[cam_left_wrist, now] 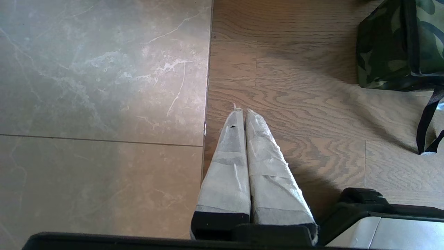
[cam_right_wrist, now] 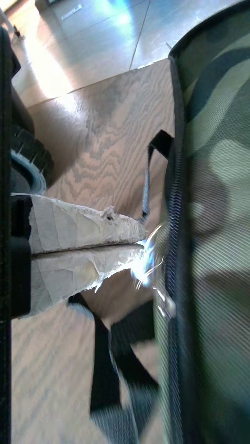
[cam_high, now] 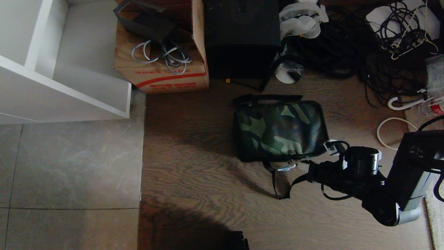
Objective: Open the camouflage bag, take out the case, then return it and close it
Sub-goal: Open the top of the storage box
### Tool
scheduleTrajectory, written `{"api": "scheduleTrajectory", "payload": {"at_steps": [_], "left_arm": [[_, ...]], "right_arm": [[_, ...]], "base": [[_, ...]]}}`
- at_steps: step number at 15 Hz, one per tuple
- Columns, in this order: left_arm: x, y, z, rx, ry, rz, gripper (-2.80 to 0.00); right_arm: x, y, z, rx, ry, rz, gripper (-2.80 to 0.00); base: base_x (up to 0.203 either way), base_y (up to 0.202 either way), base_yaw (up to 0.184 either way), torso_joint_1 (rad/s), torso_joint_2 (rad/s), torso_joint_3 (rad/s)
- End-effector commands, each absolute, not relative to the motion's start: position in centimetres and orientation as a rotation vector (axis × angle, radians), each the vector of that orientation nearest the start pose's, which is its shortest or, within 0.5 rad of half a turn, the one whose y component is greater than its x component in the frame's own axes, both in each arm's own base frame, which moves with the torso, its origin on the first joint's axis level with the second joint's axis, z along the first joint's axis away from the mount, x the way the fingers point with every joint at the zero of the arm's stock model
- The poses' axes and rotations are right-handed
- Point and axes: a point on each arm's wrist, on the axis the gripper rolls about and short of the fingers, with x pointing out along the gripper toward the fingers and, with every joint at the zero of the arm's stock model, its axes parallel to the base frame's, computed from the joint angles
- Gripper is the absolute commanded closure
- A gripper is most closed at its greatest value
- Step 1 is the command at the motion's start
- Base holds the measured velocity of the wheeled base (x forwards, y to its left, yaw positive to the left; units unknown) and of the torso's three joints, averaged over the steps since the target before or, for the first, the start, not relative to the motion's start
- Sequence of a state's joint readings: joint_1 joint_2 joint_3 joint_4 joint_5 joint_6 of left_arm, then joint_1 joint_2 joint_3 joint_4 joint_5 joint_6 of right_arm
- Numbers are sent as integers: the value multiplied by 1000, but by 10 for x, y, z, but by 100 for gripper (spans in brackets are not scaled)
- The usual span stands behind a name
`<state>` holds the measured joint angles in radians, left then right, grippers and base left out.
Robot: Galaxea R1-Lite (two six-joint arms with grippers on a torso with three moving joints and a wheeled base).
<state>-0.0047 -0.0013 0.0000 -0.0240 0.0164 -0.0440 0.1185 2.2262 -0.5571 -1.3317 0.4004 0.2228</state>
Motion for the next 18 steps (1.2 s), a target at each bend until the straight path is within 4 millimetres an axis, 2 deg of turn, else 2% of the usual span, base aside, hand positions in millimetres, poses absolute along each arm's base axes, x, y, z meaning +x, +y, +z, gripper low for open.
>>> {"api": "scheduleTrajectory", "payload": {"at_steps": [1,4,6,7,10,18], "left_arm": [[-22,1,76,-45,-17,11,0],[-22,0,76,-45,-17,12,0],[-22,0,76,-45,-17,12,0],[-22,0,76,-45,-16,12,0],[-22,0,76,-45,-17,12,0],[-22,0,76,-45,-16,12,0]], "right_arm": [[330,37,35,238,369,474,0],[325,23,36,190,423,473,0],[323,22,33,179,448,473,0],[324,23,32,177,448,474,-280],[325,26,24,182,468,481,-280],[336,29,14,167,389,490,-280]], "base": [[0,0,0,0,0,0],[0,0,0,0,0,0],[0,0,0,0,0,0],[0,0,0,0,0,0],[0,0,0,0,0,0],[0,0,0,0,0,0]]}}
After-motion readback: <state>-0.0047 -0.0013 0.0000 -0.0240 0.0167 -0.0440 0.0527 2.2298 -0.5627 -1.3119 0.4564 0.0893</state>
